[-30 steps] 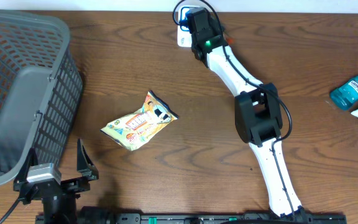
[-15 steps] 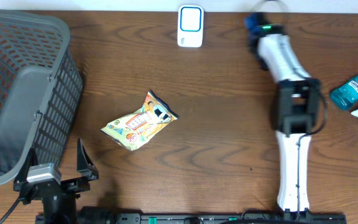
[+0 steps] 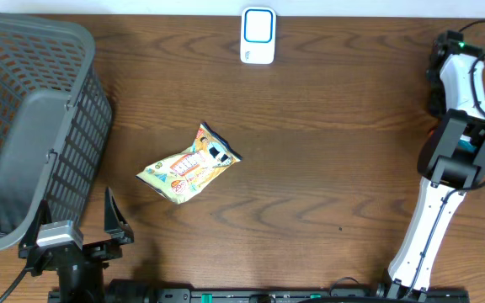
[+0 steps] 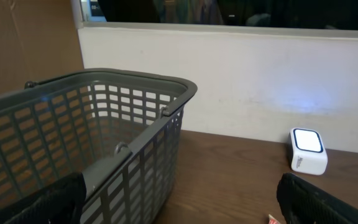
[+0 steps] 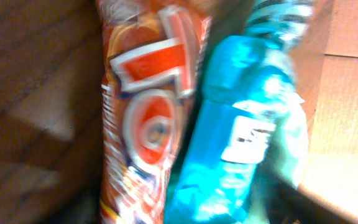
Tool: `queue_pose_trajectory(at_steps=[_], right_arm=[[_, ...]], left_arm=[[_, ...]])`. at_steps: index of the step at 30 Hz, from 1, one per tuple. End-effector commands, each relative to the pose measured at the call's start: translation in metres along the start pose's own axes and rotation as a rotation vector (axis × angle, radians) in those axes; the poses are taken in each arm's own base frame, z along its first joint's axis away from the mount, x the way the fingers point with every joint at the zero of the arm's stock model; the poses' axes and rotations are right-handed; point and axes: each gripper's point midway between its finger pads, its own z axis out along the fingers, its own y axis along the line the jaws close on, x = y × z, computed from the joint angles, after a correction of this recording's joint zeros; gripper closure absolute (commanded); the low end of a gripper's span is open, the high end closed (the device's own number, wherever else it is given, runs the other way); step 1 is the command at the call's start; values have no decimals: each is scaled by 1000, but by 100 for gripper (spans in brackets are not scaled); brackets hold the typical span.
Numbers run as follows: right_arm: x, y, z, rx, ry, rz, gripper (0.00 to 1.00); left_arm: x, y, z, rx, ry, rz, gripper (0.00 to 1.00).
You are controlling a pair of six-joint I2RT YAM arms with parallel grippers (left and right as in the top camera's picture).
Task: Scan the item barcode
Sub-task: 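Carry the chocolate bar to the right edge and release it, then reach the right gripper to the snack bag and grasp its top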
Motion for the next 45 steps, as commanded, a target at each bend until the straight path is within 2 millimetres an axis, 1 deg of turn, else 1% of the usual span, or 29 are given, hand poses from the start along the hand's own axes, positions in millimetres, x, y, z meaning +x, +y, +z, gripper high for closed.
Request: queue_pose_trajectory(at_steps=[1, 2, 3, 5, 6, 7, 8, 10, 12, 13, 15, 17, 18, 19, 20, 21, 23, 25, 27, 29, 31, 32, 33, 37, 39, 40, 43, 44, 45], right_arm=[[-15, 5, -50, -188, -91, 79, 1], [-19, 2, -75, -253, -135, 110, 1], [-21, 1, -88, -286, -158, 122, 1], [-25, -2, -153, -468, -260, 181, 1], [-25, 0, -173, -534, -285, 192, 1], [-22, 6, -207, -654, -325, 199, 1], [-20, 10, -227, -724, -344, 193, 1], [-3, 33, -290, -969, -377, 138, 1], [12, 53, -325, -1114, -373, 67, 1], [40, 83, -366, -1296, -329, -48, 1], [88, 128, -410, -1442, -223, -212, 1], [124, 160, -431, -1468, -108, -271, 1], [136, 169, -436, -1464, -65, -277, 1], [163, 187, -447, -1447, 25, -300, 1], [182, 200, -454, -1434, 76, -319, 1], [195, 208, -461, -1427, 100, -338, 1], [233, 236, -477, -1394, 115, -418, 1], [260, 261, -483, -1331, 103, -450, 1], [284, 287, -483, -1242, 80, -439, 1], [312, 315, -469, -1089, 99, -330, 1], [332, 330, -459, -1014, 151, -253, 1], [349, 343, -451, -961, 212, -187, 1], [356, 352, -445, -936, 241, -152, 1], [358, 392, -421, -888, 277, -36, 1], [350, 416, -405, -884, 293, 12, 1], [344, 431, -392, -878, 291, 30, 1], [334, 448, -364, -836, 290, 56, 1], [335, 448, -342, -777, 310, 48, 12], [335, 447, -336, -758, 313, 36, 25]], left_arm=[[3, 0, 1, -2, 3, 0, 2], [3, 0, 1, -2, 3, -1, 2], [3, 0, 1, -2, 3, -1, 2], [3, 0, 1, -2, 2, -1, 2], [3, 0, 1, -2, 2, 0, 2], [3, 0, 1, -2, 2, -1, 2], [3, 0, 1, -2, 2, -1, 2], [2, 0, 1, -2, -2, -2, 2], [1, 0, 1, -2, -4, -2, 2], [1, 0, 1, -2, -4, -2, 2], [1, 0, 1, -2, -4, -2, 2], [1, 0, 1, -2, -5, -2, 2], [1, 0, 1, -2, -4, -2, 2], [1, 0, 1, -2, -5, -2, 2], [1, 0, 1, -2, -4, -2, 2], [1, 0, 1, -2, -5, -2, 2], [1, 0, 1, -2, -4, -2, 2], [1, 0, 1, -2, -4, -2, 2], [1, 0, 1, -2, -4, -2, 2], [1, 0, 1, -2, -4, -2, 2], [1, 0, 1, -2, -5, -2, 2], [1, 0, 1, -2, -4, -2, 2], [1, 0, 1, -2, -4, -2, 2], [1, 0, 1, -2, -4, -2, 2], [1, 0, 1, -2, -5, -2, 2], [1, 0, 1, -2, -5, -2, 2], [1, 0, 1, -2, -5, -2, 2], [1, 0, 1, -2, -4, -2, 2], [1, 0, 1, -2, -4, -2, 2]])
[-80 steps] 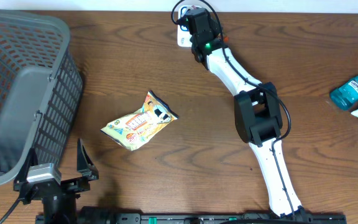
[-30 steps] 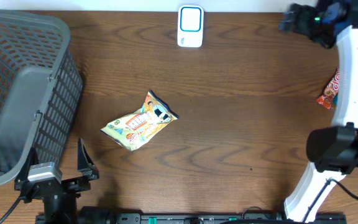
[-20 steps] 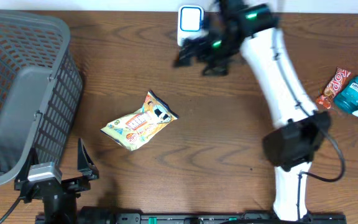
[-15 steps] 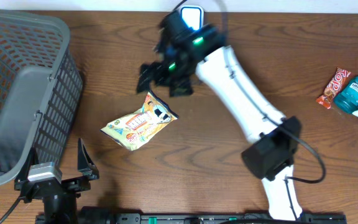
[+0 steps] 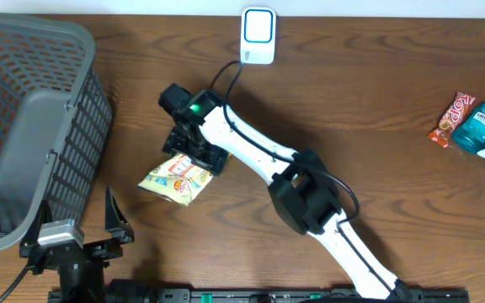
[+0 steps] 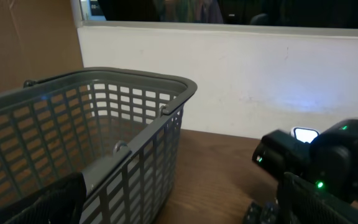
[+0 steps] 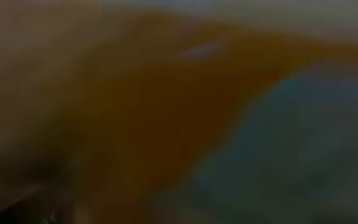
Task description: Scan the item barcode
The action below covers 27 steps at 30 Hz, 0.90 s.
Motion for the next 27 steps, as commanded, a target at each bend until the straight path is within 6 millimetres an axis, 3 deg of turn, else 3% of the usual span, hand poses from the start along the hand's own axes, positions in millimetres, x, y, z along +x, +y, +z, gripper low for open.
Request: queue_pose_trajectory(at_steps=[1, 2, 3, 8, 9, 10, 13, 14, 16, 17, 19, 22, 24, 27], right_arm=[[-27, -43, 37, 163, -14, 44, 46], [-28, -54, 35, 200, 5, 10, 66], [-33, -66, 31, 237, 17, -60, 99], [-55, -80, 0, 224, 63, -316, 99], [-63, -79, -10, 199, 62, -395, 99], [-75, -74, -35, 119, 61, -570, 99], [-86, -64, -66, -14, 51, -841, 99], [-97, -71, -79, -14, 28, -935, 99], [-127, -108, -91, 138, -5, -917, 87], [-140, -129, -97, 209, -6, -880, 73], [-147, -141, -106, 215, 2, -847, 46], [-151, -146, -131, 194, -37, -826, 25], [-147, -141, -154, 174, -87, -835, 4], [-129, -135, -191, 147, -147, -854, 1]], left_arm=[[0, 1, -1, -2, -7, -3, 2], [-1, 0, -1, -2, -8, -3, 2], [-1, 0, -1, -2, -8, -3, 2], [-1, 0, -1, -1, -8, -3, 2], [-1, 0, -1, -1, -8, -3, 2], [-1, 0, -1, -1, -8, -3, 2], [-1, 0, -1, -1, -8, -3, 2], [-1, 0, -1, -1, -8, -3, 2], [0, 1, -1, -2, -7, -3, 2], [-1, 0, -1, -2, -8, -3, 2], [-1, 0, -1, -1, -8, -3, 2], [0, 1, -1, -2, -7, -3, 2], [0, 1, -1, -2, -7, -3, 2], [0, 1, -1, -2, -7, -3, 2]])
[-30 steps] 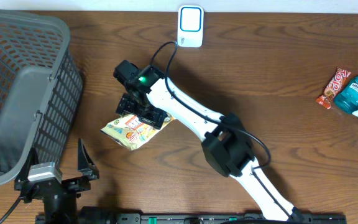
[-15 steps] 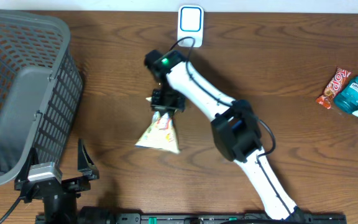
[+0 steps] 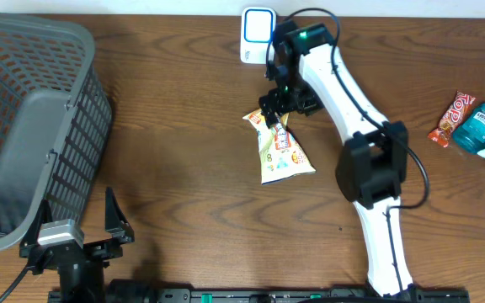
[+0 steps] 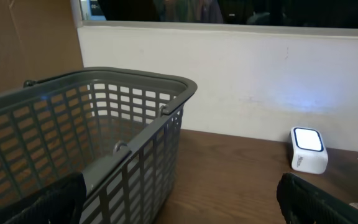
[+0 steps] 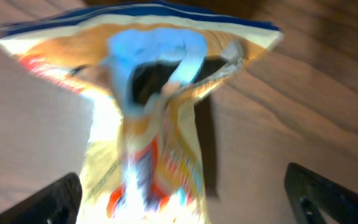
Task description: Scan the item barcode
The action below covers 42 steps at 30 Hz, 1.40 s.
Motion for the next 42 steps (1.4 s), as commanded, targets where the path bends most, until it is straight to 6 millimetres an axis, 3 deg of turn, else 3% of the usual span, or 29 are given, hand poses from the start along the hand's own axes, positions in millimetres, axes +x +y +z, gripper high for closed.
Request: queue_pose_trajectory(at_steps=[1, 4, 6, 10, 13, 14, 17, 18, 22, 24, 26, 29, 32, 36, 42], right_arm=[[8, 17, -62, 11, -130, -45, 1], [12, 31, -70, 17, -143, -75, 1], [17, 41, -60, 17, -107, -97, 1], [34, 43, -17, 60, 15, -101, 1], [35, 14, 31, 219, 27, 1, 1], [39, 3, 50, 263, 33, 43, 10], [48, -10, 89, 276, 36, 75, 71], [50, -13, 98, 275, 34, 80, 99], [57, -17, 108, 273, 49, 86, 99], [55, -15, 101, 265, 42, 88, 99], [50, 0, 78, 158, 25, 99, 99], [42, 57, 25, -296, -47, -112, 99], [57, 96, -35, -738, -154, -332, 99], [69, 103, -83, -1050, -271, -384, 99], [69, 108, -135, -1346, -270, -137, 99]], left_arm=[[0, 1, -1, -2, -7, -3, 2], [0, 1, -1, -2, -7, -3, 2], [0, 1, -1, -2, -7, -3, 2], [0, 1, -1, -2, -7, -3, 2], [0, 1, -1, -2, -7, -3, 2], [0, 1, -1, -2, -7, -3, 2], [0, 1, -1, -2, -7, -3, 2], [0, 1, -1, -2, -7, -3, 2], [0, 1, -1, -2, -7, -3, 2], [0, 1, -1, -2, -7, -3, 2], [0, 1, -1, -2, -7, -3, 2], [0, 1, -1, -2, -7, -3, 2], [0, 1, -1, -2, -7, -3, 2], [0, 1, -1, -2, -7, -3, 2], [0, 1, -1, -2, -7, -3, 2]])
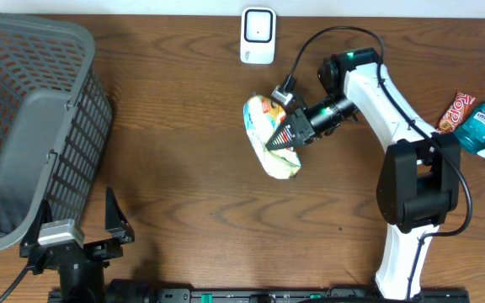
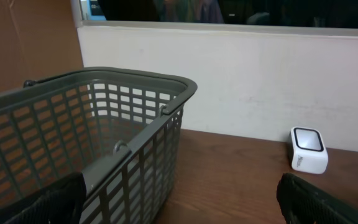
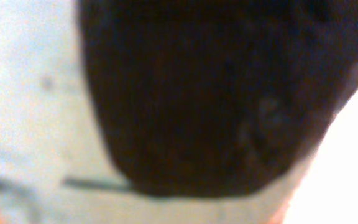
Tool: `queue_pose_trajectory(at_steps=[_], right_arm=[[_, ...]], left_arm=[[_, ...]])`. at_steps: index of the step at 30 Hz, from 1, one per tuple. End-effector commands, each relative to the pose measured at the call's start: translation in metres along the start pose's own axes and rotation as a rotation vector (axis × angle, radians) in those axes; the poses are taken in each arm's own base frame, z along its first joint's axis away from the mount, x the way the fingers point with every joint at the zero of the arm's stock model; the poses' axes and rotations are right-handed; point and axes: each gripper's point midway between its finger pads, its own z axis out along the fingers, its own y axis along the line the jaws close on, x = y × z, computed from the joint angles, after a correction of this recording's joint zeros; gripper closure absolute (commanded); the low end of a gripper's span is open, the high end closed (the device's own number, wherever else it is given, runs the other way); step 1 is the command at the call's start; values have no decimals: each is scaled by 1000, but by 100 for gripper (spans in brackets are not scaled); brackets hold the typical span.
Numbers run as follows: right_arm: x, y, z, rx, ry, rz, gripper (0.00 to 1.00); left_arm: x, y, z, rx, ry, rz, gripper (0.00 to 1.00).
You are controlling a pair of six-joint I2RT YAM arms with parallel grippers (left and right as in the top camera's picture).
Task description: Scan the item barcode
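A yellow snack bag (image 1: 268, 133) hangs above the table's middle, crumpled, with its pale side up. My right gripper (image 1: 291, 135) reaches in from the right and is shut on its edge. The white scanner (image 1: 258, 35) stands at the far edge, behind the bag, its window dim; it also shows in the left wrist view (image 2: 308, 149). The right wrist view is a blur of pale wrapper (image 3: 30, 124) and a dark patch. My left gripper (image 1: 74, 225) rests open at the near left, holding nothing.
A grey mesh basket (image 1: 23, 118) fills the left side and stands close to the left gripper (image 2: 182, 208). At the far right edge lie an orange bar (image 1: 450, 114) and a blue bottle (image 1: 481, 123).
The right gripper has swung from just under the scanner to the bag's right side. The bag has turned, from hanging lengthwise to bunched with its pale side up. The scanner's window has gone from bright to dim.
The bag first lay flat left of centre, with the right gripper at the far right over the bar and bottle. Then the right gripper was down on the bag. Later it held the bag below the scanner, and now holds it turned. The left arm stayed still.
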Motion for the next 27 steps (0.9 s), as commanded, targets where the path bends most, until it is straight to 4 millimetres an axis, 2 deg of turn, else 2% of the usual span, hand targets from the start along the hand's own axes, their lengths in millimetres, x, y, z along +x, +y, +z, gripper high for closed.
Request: queue_pose_trajectory(at_steps=[1, 8, 14, 17, 19, 21, 22, 23, 25, 27], right_arm=[[-27, 63, -16, -296, -173, 96, 99], [-24, 65, -16, -350, -47, 863, 99], [-24, 64, -16, -360, -12, 1069, 99], [-23, 59, -14, -325, -11, 1059, 99], [-24, 13, -7, -69, -71, 870, 99], [-25, -39, -10, 225, -138, 761, 99], [-25, -85, -25, 524, -203, 715, 99], [-20, -107, -39, 706, -232, 714, 99], [-13, -128, -58, 926, -278, 749, 99], [-17, -129, -54, 979, -291, 721, 99]], left_arm=[[-1, 1, -1, -2, -8, -3, 2], [-1, 1, -1, -2, -8, -3, 2], [-1, 1, -1, -2, -8, -3, 2], [-1, 1, -1, -2, -8, -3, 2], [-1, 1, -1, -2, -8, -3, 2], [-1, 1, -1, -2, -8, -3, 2], [-1, 1, -1, -2, -8, -3, 2], [-1, 1, -1, -2, -8, -3, 2], [-1, 1, -1, -2, -8, -3, 2], [-1, 1, -1, -2, -8, -3, 2]])
